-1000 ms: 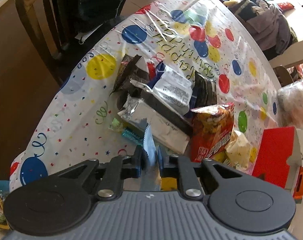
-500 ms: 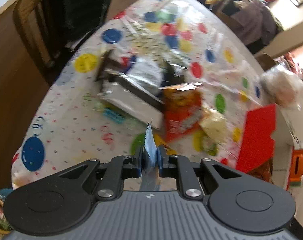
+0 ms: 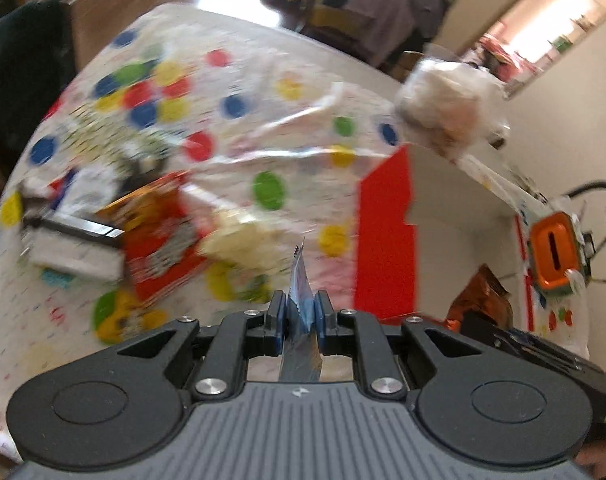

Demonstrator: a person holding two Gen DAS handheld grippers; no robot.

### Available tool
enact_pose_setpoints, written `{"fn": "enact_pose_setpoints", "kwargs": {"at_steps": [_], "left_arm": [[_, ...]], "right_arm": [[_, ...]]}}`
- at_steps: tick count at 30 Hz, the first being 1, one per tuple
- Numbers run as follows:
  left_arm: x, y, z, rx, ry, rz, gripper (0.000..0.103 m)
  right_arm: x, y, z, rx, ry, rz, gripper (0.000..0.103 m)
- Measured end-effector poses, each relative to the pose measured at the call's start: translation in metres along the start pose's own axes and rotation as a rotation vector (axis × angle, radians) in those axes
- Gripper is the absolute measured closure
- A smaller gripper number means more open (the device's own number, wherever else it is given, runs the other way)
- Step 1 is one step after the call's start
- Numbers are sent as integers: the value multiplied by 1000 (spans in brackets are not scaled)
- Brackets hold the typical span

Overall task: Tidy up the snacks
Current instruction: 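Carry the red chip bag with the right gripper while the left carries the blue packet into the box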

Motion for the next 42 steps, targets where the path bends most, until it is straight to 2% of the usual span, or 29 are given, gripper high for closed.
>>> {"fn": "enact_pose_setpoints", "kwargs": {"at_steps": [8,14,18,20,28,33,36,42], "left_arm": [[-4,91,31,-25,7,189,89],[-6,144,63,-7,-9,264,89],[-7,170,85,7,-16,303,89],[-7,181,99,2,-43,315,89],[-12,203,150,74,-78,350,89],[-17,206,179,80,-164,337,89],[-23,209,190,108,-196,358,89],[-27,208,206,143,-246,330,89]], "right_arm": [[10,71,0,-74,11,28,66],[12,114,8,-105,-16,30,66],[15,129,16,-108,-30,21,66],[17,135,22,-101,-41,20,66],[16,142,50,-111,-111,-31,66],[12,145,67,-69,-166,-19,66],[10,144,75,-53,-195,-30,66],[4,143,89,-45,-242,-47,66]]}}
Point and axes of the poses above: each gripper's, at about its wrist camera, not at the fingertips, and z roughly the way its jaws point, y to its right, x to its top, the point moved 3 cm from there along z, roughly the way its jaws point, and after that the axes turned 13 degrees about -z, right-handed, at the moved point
